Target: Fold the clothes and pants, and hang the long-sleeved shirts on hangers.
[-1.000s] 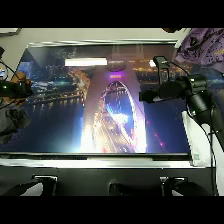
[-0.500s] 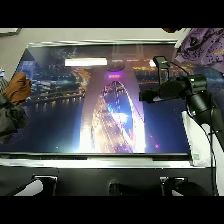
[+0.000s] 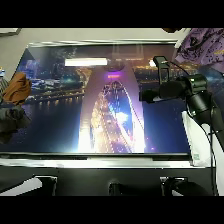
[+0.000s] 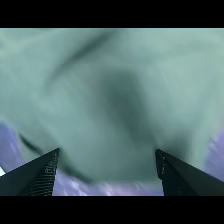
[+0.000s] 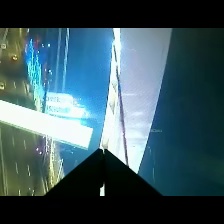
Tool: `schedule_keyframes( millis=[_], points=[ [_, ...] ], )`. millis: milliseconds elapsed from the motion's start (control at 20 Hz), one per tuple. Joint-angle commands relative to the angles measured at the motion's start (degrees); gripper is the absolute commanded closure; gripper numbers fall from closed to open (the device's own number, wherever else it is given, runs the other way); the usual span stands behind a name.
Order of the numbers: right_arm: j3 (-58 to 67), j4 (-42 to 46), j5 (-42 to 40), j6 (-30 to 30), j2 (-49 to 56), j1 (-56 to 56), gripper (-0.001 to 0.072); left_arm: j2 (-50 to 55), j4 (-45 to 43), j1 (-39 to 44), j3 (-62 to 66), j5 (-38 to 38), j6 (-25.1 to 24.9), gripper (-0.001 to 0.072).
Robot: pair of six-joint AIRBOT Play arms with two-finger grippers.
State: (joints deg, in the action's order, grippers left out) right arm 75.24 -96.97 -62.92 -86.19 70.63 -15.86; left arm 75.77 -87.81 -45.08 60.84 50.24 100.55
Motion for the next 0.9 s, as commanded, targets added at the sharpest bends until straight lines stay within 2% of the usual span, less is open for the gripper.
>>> schedule_keyframes(
  millis=[0,100,150,200,350,500,700,850],
  points=[
    [-0.02,-0.02,0.07,0.02,-0.02,-0.04,0.067,5.79,0.9,-1.11,-0.81,-7.91,-0.66,-0.0008],
    [-0.02,-0.07,0.2,0.02,-0.02,-0.04,0.067,7.82,1.92,-1.07,-0.81,-9.14,-0.66,0.0006],
    [-0.02,-0.07,0.2,0.04,-0.02,-0.04,0.067,8.17,2.38,-0.94,-0.81,-9.07,-0.68,0.0238],
    [-0.02,-0.04,-0.13,0.04,-0.04,-0.04,0.0671,7.98,2.93,-0.68,-0.81,-8.33,-0.68,0.0697],
    [-0.02,-0.09,-1.81,0.04,-0.04,-0.04,0.067,5.03,4.85,2.08,-0.11,-3.85,-1.07,0.0689],
    [-0.02,-0.09,-7.96,0.02,-0.04,-0.04,0.0671,-1.84,5.81,9.84,-0.13,1.7,0.39,0.0689],
    [-0.02,0.37,-13.94,-0.22,-0.76,-0.04,0.067,-12.48,10.75,27.85,-0.17,10.29,5.9,0.0689],
    [-0.02,0.83,-16.02,-4.22,-2.84,-0.04,0.067,-15.08,15.98,44.83,-0.22,11.02,11.19,0.0689]
  ],
)
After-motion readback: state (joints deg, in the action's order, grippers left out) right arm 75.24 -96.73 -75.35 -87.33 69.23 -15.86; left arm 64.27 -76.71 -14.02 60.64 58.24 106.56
